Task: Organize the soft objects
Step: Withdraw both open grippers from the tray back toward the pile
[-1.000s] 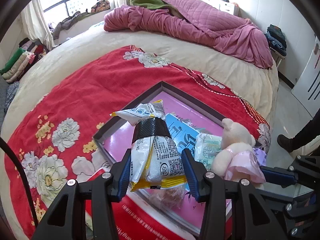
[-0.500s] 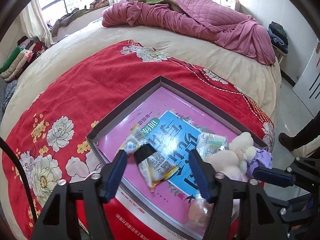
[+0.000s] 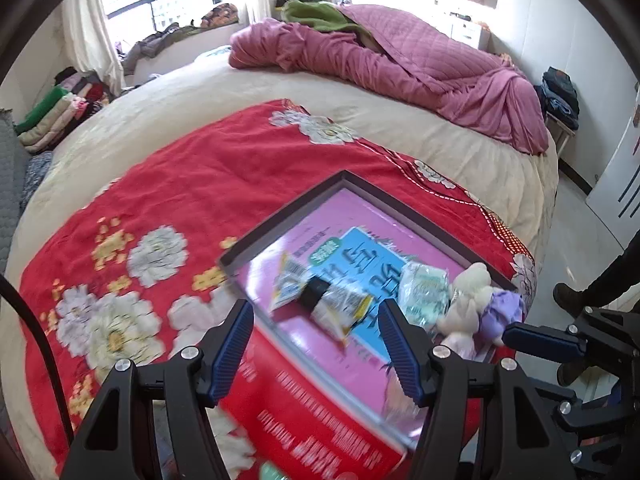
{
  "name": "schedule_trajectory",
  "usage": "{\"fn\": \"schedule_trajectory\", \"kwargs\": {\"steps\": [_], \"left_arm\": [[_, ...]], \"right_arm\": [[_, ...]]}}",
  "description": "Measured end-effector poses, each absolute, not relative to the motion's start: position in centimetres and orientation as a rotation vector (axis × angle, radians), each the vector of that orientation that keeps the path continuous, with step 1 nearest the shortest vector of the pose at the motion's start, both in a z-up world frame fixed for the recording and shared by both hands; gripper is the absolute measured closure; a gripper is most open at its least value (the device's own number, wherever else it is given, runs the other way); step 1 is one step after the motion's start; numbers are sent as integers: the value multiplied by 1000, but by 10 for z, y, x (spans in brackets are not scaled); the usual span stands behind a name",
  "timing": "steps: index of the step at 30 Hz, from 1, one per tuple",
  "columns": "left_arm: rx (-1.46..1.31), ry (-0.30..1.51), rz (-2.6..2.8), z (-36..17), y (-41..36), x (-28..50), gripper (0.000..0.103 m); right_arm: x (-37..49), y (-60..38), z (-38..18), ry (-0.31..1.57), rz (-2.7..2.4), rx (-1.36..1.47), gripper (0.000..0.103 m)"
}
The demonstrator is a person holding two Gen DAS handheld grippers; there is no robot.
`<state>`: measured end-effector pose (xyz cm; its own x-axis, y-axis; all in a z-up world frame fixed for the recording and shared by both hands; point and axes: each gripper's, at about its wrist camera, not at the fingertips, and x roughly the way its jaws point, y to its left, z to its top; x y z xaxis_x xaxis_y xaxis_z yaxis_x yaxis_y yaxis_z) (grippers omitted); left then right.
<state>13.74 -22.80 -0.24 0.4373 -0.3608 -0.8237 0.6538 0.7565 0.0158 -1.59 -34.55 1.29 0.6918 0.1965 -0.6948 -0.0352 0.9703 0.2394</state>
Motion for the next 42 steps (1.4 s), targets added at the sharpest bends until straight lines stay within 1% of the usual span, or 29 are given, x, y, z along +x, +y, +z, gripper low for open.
{"fn": "schedule_trajectory", "kwargs": {"steps": [6, 11, 16, 22, 32, 42], "left_arm": [[312, 905, -553, 17, -153, 128, 38], [274, 911, -461, 22, -86, 118, 38], [234, 927, -378, 17, -26, 102, 38], [191, 960, -309, 0, 26, 78, 38], [181, 1033, -269, -53, 66, 39, 38], [187, 1100, -289, -97, 76, 23, 38]], "right_arm": [[-21, -292, 32, 767, 224, 151, 72], [-25, -251, 37, 765, 284, 116, 72], [-28, -216, 38, 775, 330, 86, 72], [-31, -186, 26, 817, 358, 65, 72], [-34, -149, -7, 881, 387, 14, 72], [-26, -131, -34, 938, 398, -20, 72]]}}
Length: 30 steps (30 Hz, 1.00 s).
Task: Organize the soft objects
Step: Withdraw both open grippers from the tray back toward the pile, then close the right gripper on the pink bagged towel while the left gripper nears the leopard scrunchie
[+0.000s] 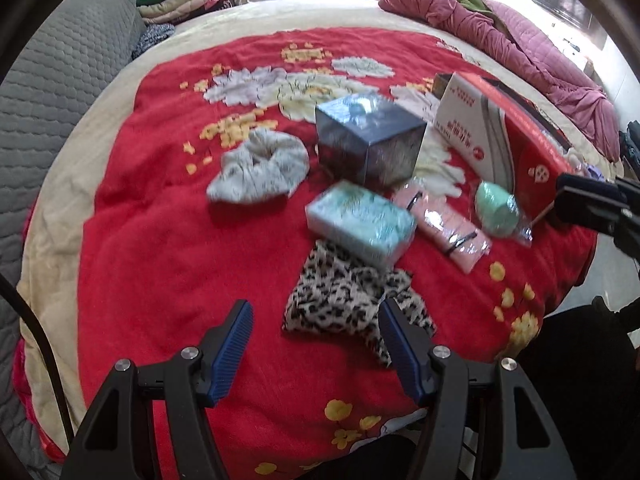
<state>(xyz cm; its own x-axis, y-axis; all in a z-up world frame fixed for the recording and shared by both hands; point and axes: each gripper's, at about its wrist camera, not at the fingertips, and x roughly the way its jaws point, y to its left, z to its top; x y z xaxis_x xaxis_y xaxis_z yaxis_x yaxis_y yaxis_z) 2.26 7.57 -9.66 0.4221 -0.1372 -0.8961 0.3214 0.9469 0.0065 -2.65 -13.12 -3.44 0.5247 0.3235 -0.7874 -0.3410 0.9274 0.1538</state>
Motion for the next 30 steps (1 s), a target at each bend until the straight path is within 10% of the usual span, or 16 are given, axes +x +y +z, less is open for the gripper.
{"fn": "schedule_trajectory", "kwargs": {"steps": [30], "left_arm": [[176, 1175, -386, -135, 55, 25, 16]], "right_arm": [[-7, -109, -77, 1034, 458, -48, 72]]}}
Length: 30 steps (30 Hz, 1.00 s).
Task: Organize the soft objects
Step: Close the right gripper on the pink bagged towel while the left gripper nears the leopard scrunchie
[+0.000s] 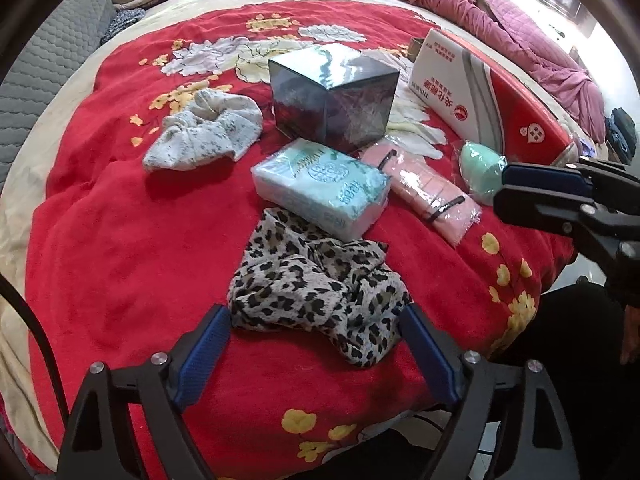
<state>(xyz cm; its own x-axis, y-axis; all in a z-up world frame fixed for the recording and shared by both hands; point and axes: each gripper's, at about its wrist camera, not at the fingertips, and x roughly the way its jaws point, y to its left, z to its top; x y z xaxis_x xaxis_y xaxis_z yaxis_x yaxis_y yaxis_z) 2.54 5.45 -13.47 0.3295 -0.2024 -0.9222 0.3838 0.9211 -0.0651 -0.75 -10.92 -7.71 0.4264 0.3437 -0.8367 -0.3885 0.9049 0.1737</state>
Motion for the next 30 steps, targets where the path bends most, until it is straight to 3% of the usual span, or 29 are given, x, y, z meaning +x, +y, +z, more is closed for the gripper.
{"fn": "schedule_trajectory", "kwargs": {"steps": [6, 11, 13, 16, 30], "left_arm": [[161, 1204, -382, -145, 57, 30, 15], [163, 1211, -399, -148, 52, 32, 8], [160, 1213, -404, -149, 51, 33, 7], [142, 1221, -404, -152, 52, 34, 6], [130, 1213, -389, -150, 49, 35, 5]], "right_arm": [[-1, -101, -96, 1088, 467, -77, 72], [9, -106, -109, 1122, 430, -82, 72], [11, -108, -113, 1133, 418, -86, 69], [14, -107, -118, 1149, 423, -100, 53], [22, -97, -118, 1126, 414, -159, 53]]}}
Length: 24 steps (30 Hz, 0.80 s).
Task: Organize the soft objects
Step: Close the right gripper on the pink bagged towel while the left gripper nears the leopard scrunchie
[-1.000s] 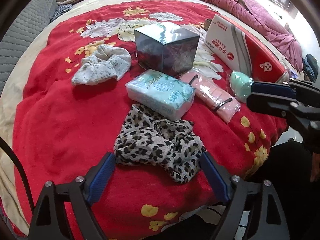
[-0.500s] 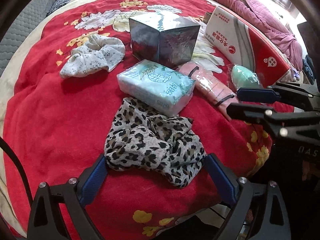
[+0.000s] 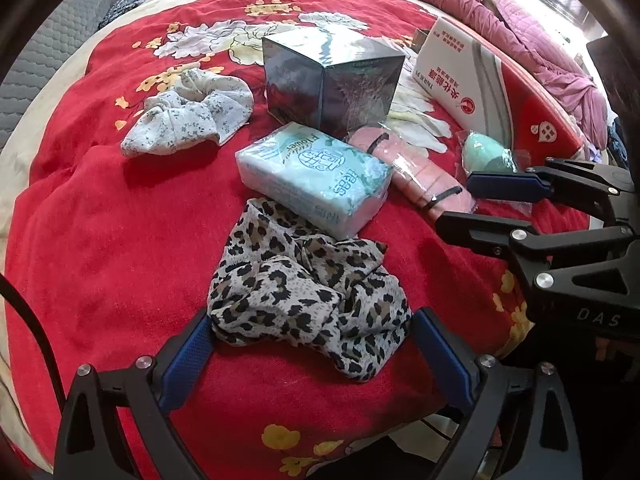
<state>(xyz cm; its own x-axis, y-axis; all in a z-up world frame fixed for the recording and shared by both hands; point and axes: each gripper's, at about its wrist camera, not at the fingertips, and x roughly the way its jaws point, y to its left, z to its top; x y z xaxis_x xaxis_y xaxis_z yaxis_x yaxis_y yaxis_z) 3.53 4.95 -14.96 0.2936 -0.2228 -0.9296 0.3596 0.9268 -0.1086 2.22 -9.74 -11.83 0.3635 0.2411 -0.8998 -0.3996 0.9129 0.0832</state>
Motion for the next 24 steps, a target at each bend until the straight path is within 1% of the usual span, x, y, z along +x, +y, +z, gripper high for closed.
{"fn": "schedule_trajectory", "kwargs": {"steps": [4, 7, 13, 14, 15, 16, 18, 24], "left_arm": [[133, 1225, -383, -154, 49, 38, 5], [157, 1229, -382, -158, 44, 38, 2], [163, 1233, -373, -160, 41, 40, 2], [163, 1232, -371, -160, 41, 40, 2], [167, 1231, -368, -160, 40, 41, 2], [171, 1230, -365, -160, 40, 40, 2], [175, 1227, -362, -160, 40, 40, 4], [173, 1219, -340, -157, 44, 40, 20]], "right_arm": [[26, -97, -121, 1134, 415, -162, 53], [29, -92, -126, 1145, 416, -181, 53], [29, -90, -129, 1153, 417, -206, 53], [29, -90, -129, 1157, 418, -208, 53], [29, -90, -129, 1158, 416, -208, 56], [29, -91, -129, 1159, 415, -207, 57], [29, -93, -128, 1159, 416, -197, 58], [30, -92, -126, 1161, 425, -174, 63]]}}
